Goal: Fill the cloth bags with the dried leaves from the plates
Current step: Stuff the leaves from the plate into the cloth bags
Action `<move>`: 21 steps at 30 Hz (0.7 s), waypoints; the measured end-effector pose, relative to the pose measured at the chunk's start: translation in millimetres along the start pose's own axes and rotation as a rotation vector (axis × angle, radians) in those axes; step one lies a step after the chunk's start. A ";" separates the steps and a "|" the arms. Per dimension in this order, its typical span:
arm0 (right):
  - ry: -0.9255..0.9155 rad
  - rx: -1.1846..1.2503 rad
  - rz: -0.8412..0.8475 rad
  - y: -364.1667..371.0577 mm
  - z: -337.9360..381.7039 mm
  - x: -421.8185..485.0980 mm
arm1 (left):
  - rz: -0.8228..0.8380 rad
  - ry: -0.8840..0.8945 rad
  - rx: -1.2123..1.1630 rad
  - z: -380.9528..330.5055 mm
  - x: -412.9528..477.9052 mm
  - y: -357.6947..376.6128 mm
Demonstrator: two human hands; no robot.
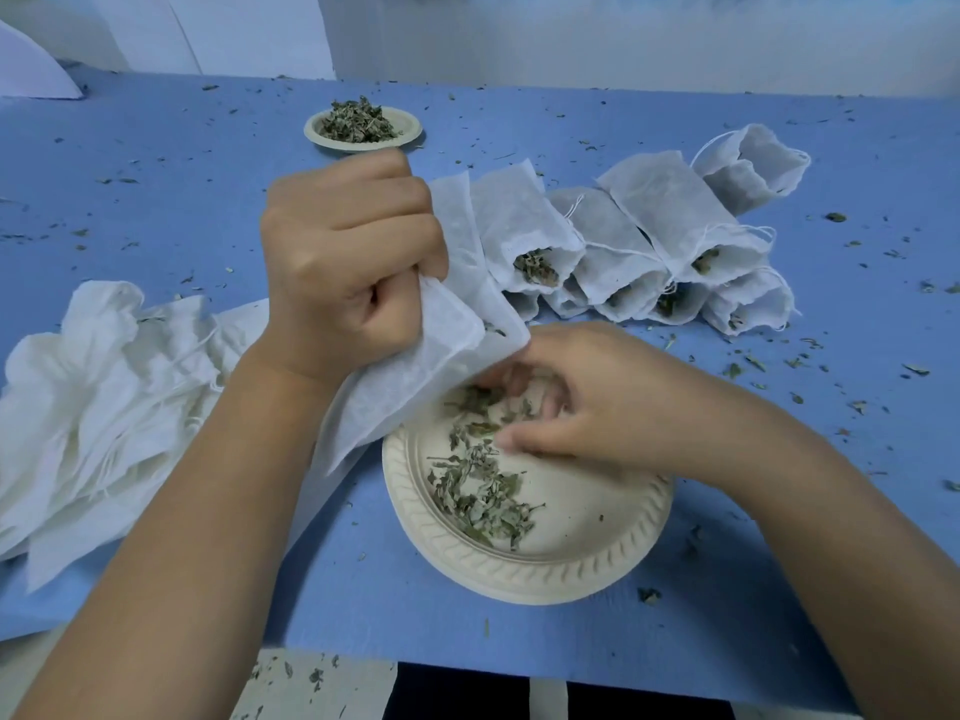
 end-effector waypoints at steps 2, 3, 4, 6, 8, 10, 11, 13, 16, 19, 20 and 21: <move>0.038 0.134 0.083 0.7 3.4 -2.3 | -0.008 -0.007 -0.003 0.0 -0.1 0.4; 0.055 0.167 0.094 -1.1 2.6 -4.3 | -0.012 -0.011 -0.004 0.2 -0.2 0.3; 0.042 0.152 0.095 -2.8 1.8 -6.3 | -0.016 -0.015 -0.005 0.7 -0.4 0.0; -0.045 0.075 0.135 -2.6 3.9 -8.1 | -0.017 -0.022 -0.006 1.3 -0.6 -0.6; -0.125 0.060 0.228 4.9 9.8 -8.7 | -0.008 -0.020 -0.004 1.1 -0.7 -0.2; -0.165 0.100 0.247 12.1 15.3 -9.1 | 0.003 -0.016 -0.004 1.1 -0.7 0.4; -0.177 0.121 0.239 14.3 17.1 -9.2 | 0.008 -0.018 -0.004 0.9 -0.6 0.6; -0.217 0.142 0.217 16.4 18.5 -9.3 | 0.011 -0.020 0.002 0.5 -0.7 0.6; -0.275 0.160 0.202 18.0 21.7 -8.9 | 0.016 -0.016 0.010 0.0 -0.8 0.7; -0.329 0.154 0.165 20.3 24.9 -9.2 | 0.013 -0.015 0.012 -0.2 -0.7 1.1; -0.342 0.148 0.154 20.2 25.1 -9.3 | 0.012 -0.016 0.015 -0.4 -0.4 1.2; -0.350 0.148 0.143 19.1 25.0 -9.5 | 0.011 -0.016 0.016 -0.7 -0.2 1.4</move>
Point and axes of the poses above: each hand's wrist, its own x-axis towards the middle knuckle, its own y-axis out of the palm, z = x × y, the point moved 2 cm from there along x, towards the middle knuckle, and after that the axes turned 14 degrees about -z, right-handed, at the moved point
